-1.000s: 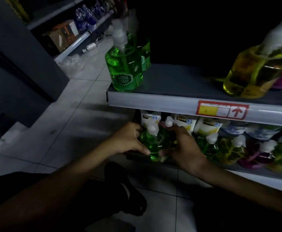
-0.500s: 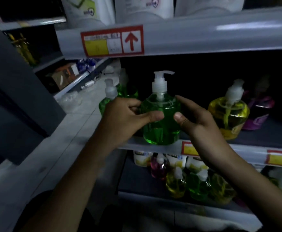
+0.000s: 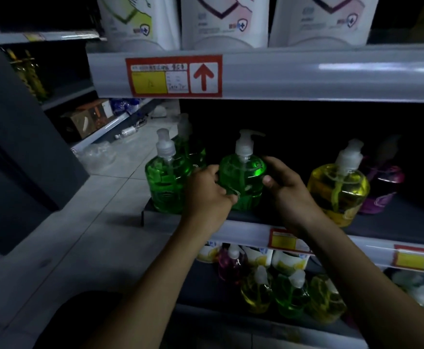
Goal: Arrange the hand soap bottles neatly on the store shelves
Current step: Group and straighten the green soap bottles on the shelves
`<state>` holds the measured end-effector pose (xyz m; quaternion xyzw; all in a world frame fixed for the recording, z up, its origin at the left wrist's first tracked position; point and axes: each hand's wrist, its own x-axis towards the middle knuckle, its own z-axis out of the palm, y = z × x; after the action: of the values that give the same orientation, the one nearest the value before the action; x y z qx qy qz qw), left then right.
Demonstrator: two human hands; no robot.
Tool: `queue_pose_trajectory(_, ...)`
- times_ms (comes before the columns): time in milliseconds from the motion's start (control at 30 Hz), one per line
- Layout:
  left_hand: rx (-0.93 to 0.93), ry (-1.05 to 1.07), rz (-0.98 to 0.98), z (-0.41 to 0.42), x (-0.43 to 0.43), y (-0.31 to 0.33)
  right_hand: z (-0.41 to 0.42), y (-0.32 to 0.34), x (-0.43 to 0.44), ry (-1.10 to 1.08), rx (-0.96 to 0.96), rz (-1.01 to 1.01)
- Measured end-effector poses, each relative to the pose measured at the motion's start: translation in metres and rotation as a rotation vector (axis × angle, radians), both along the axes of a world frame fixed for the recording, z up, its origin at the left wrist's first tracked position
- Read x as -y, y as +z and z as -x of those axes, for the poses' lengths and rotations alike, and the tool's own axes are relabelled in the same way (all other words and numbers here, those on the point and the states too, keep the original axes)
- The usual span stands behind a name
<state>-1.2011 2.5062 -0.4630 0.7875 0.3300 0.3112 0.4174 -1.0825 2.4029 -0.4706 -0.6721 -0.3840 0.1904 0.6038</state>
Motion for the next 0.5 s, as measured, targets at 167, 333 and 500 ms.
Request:
queue_pose_trajectory(167, 0.083, -0.043, 0.104, 0.011, -0.001, -0.005, 0.006, 0.003, 0.003, -0.091, 0.028, 0.007)
queue_pose_trajectory(333, 0.077, -0.16, 0.079, 0.018, 0.014, -0.005, 0.011, 0.007, 0.001, -0.092, 0.184, 0.101)
queue_pose_trajectory(500, 0.264, 0.179, -0.34, 0.052, 0.006, 0.029, 0.012, 0.012, 0.003, -0.019, 0.212, 0.106)
